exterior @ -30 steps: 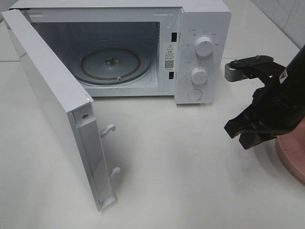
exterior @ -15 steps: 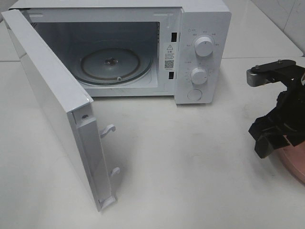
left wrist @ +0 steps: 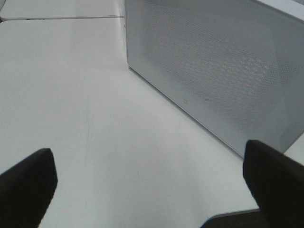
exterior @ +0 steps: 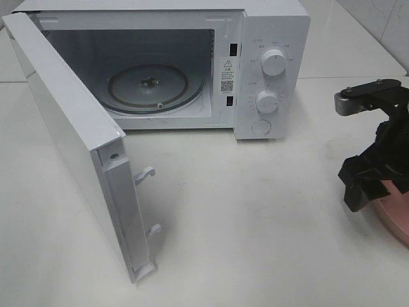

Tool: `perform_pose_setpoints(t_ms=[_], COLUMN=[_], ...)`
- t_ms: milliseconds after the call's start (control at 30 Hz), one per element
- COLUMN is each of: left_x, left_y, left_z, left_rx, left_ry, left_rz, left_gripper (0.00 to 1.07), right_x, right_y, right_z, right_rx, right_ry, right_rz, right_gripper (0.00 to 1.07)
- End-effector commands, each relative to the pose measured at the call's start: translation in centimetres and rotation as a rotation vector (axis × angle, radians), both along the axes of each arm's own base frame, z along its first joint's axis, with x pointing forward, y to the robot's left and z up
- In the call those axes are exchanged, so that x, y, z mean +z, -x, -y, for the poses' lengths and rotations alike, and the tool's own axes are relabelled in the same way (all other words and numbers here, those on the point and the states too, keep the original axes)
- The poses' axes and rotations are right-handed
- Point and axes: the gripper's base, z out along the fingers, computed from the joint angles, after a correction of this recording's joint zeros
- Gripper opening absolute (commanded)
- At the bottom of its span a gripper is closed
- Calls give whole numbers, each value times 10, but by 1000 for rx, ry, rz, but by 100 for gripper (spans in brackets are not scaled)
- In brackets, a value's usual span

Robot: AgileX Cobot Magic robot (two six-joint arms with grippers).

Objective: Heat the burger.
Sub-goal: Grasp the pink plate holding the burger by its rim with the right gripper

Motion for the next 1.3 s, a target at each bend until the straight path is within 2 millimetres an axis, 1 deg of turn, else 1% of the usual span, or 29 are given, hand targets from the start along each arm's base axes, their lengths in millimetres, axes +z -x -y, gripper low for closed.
perform_pose_setpoints(t_ms=[33, 67, 133, 267, 333, 467, 533, 567, 633, 733, 800, 900, 967, 1033, 1067, 1300], left_x=[1, 1, 1, 1, 1, 1, 1, 1, 1, 1, 1, 1, 1, 1, 1, 1], left_y=[2, 2, 2, 2, 2, 2, 2, 2, 2, 2, 2, 2, 2, 2, 2, 2], left_z=[0, 0, 0, 0, 0, 0, 0, 0, 0, 0, 0, 0, 0, 0, 0, 0], left_rx=[1, 1, 1, 1, 1, 1, 1, 1, 1, 1, 1, 1, 1, 1, 1, 1], left_ry=[1, 1, 1, 1, 1, 1, 1, 1, 1, 1, 1, 1, 1, 1, 1, 1], left_rz=[29, 29, 29, 29, 29, 29, 29, 29, 29, 29, 29, 29, 29, 29, 29, 29], left_gripper=[100, 100, 100, 100, 100, 100, 100, 100, 100, 100, 100, 100, 100, 100, 100, 100], right_x=[4, 4, 3, -1, -13, -20, -31, -31, -38, -40, -50, -53, -63, -64, -69, -77], right_y=[-2, -2, -3, -5, -9, -12, -20, -20, -24, -25, -28, -29, -31, -31, -31, -32], right_z=[14, 14, 20, 21, 20, 23, 26, 26, 27, 27, 26, 26, 26, 26, 26, 25], right_rx=[-28, -28, -40, -42, -41, -50, -69, -69, -76, -76, -74, -73, -72, -71, -70, -68], right_ry=[33, 33, 48, 51, 58, 62, 74, 74, 89, 88, 88, 88, 91, 91, 94, 96], right_rz=[12, 12, 10, -3, -41, -51, -42, -42, -31, -27, -41, -46, -67, -72, -83, -100], right_gripper=[86, 86, 86, 86, 85, 84, 84, 84, 83, 83, 82, 82, 81, 81, 81, 79])
